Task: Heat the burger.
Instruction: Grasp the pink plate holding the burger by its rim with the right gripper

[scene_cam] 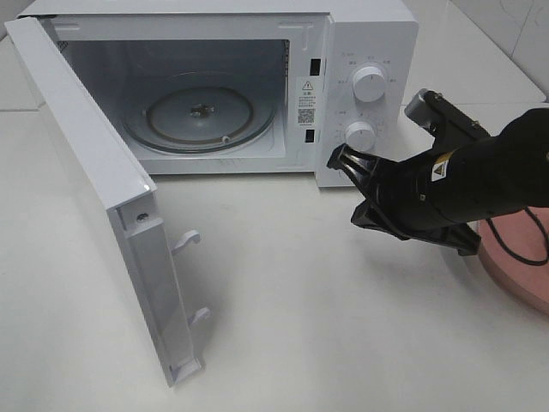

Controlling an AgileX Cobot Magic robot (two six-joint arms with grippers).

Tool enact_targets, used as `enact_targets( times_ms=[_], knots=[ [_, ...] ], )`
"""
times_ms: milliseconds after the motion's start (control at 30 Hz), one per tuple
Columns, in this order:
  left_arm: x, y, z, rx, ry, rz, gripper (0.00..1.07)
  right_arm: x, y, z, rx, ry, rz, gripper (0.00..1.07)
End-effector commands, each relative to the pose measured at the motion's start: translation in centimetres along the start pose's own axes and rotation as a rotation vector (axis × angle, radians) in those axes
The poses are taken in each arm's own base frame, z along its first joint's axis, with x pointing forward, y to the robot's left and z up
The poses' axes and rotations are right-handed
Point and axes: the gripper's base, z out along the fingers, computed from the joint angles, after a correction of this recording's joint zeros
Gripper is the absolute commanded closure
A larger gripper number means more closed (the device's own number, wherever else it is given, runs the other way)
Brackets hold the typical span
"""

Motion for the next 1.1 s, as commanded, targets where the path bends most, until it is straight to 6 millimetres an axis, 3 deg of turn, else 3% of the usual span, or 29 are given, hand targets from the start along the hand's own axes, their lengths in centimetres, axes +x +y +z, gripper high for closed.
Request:
enact_targets(
  times_ms=[33,400,733,967,1100],
  knots=[
    [0.1,0.0,-0.3,0.001,-0.030,0.002,0.04,0.0,-0.5,-1.2,0.050,0.042,-0.129,1.07],
    [0.1,0.0,-0.3,0.001,-0.030,0.002,0.04,-1.2,-3.6,-6.4,0.225,0.158,-0.379,1.05],
    [0.1,0.0,-0.3,0.001,-0.030,0.002,0.04,-1.8,-5.8,-8.0,0.306,0.281,-0.490,1.02],
    [0.1,0.0,-0.3,0.001,-0.030,0.002,0.04,-3.8,-6.2,-9.2,0.327,0.291,-0.505,0.97],
    [0.1,0.0,-0.3,0.001,-0.030,0.002,0.04,-5.2,-6.2,-9.9,0.330,0.260,-0.503,0.88]
  ],
)
